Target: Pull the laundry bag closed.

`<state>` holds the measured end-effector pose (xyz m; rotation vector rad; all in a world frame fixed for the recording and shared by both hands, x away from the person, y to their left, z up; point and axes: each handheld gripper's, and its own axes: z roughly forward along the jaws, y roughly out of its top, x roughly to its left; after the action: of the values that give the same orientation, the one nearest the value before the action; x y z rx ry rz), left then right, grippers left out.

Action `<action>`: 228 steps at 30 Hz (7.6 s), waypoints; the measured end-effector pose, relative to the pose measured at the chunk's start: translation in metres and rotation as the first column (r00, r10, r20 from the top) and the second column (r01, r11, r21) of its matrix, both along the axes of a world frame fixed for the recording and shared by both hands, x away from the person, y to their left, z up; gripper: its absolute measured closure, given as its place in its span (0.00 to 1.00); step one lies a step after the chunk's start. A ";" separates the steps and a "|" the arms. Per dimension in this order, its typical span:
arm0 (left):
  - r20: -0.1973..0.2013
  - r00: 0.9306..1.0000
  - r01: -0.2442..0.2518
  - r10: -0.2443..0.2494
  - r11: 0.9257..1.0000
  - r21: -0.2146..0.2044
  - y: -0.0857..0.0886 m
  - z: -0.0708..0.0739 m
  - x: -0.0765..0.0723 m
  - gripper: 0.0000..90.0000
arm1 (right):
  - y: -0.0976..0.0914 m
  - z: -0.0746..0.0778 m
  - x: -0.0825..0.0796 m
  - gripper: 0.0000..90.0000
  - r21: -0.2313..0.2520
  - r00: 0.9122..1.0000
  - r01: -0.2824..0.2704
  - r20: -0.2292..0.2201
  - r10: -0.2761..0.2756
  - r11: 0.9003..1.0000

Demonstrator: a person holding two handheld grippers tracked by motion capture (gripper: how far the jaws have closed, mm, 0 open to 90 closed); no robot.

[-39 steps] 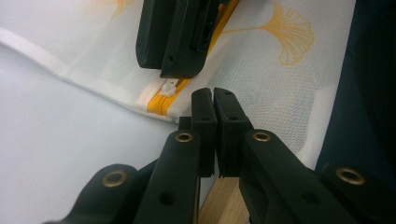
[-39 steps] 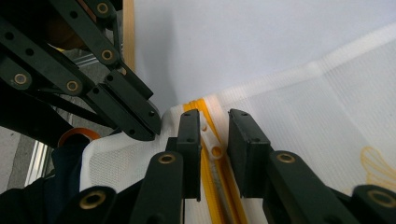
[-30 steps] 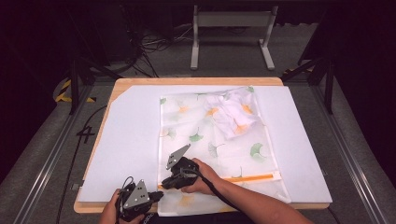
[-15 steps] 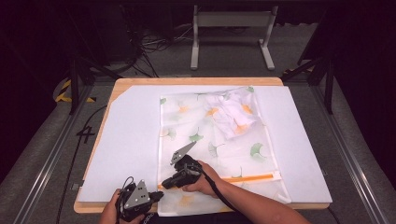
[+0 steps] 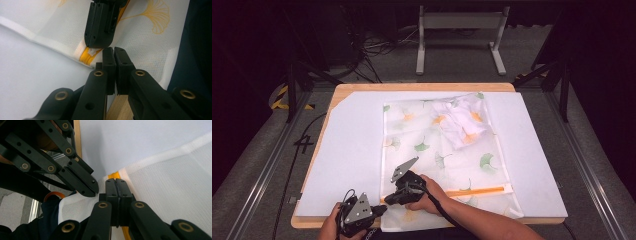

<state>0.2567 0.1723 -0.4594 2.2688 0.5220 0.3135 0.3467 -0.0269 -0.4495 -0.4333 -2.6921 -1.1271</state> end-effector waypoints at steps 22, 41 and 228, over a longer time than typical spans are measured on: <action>-0.001 1.000 0.002 -0.002 1.000 0.002 0.000 0.000 0.000 0.98 | 0.000 -0.002 0.002 0.97 0.018 0.999 0.040 -0.025 -0.039 0.999; 0.004 1.000 0.001 -0.001 1.000 0.008 -0.001 0.000 0.000 1.00 | -0.006 0.001 0.001 1.00 0.024 0.997 0.079 0.000 -0.079 0.997; -0.024 1.000 0.017 -0.017 1.000 -0.018 -0.003 -0.001 0.016 1.00 | -0.178 0.026 -0.019 1.00 -0.013 0.947 0.298 0.128 -0.294 0.954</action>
<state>0.2729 0.1698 -0.4607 2.2616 0.5154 0.2726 0.3282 -0.2048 -0.4237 -0.8230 -2.8239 -1.2234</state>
